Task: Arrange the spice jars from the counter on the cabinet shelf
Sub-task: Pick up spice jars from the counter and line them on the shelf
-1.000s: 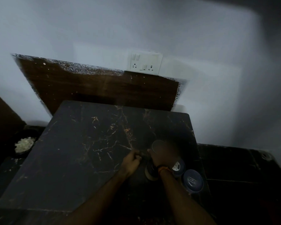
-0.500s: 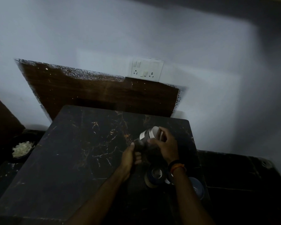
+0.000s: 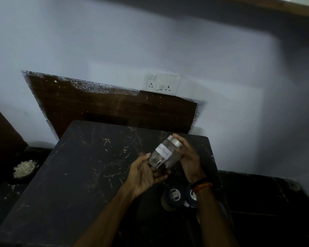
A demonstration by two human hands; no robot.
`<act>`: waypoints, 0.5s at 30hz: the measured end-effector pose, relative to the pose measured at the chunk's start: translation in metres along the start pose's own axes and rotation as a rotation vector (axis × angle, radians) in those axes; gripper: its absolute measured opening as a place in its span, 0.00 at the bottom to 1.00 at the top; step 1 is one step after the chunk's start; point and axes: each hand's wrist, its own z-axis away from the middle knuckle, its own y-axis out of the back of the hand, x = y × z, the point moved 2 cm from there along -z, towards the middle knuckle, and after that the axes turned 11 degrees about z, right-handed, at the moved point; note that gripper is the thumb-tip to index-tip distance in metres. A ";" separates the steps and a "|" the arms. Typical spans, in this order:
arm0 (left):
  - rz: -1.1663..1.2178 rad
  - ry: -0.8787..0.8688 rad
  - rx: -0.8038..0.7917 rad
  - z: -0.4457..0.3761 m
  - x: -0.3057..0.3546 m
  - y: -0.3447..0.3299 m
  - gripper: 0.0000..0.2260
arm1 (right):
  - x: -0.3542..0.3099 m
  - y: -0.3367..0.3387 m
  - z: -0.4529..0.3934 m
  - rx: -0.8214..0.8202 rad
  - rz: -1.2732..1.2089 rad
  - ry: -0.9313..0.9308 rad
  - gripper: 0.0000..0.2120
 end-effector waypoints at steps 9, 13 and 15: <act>-0.294 -0.066 -0.140 -0.002 0.012 -0.029 0.32 | -0.014 -0.006 -0.002 0.070 -0.132 -0.014 0.32; -0.390 -0.078 -0.160 -0.006 0.027 -0.052 0.28 | -0.030 -0.001 -0.005 0.079 -0.151 0.061 0.24; -0.455 -0.100 -0.150 -0.010 0.040 -0.069 0.27 | -0.042 0.002 -0.008 0.081 -0.182 0.085 0.24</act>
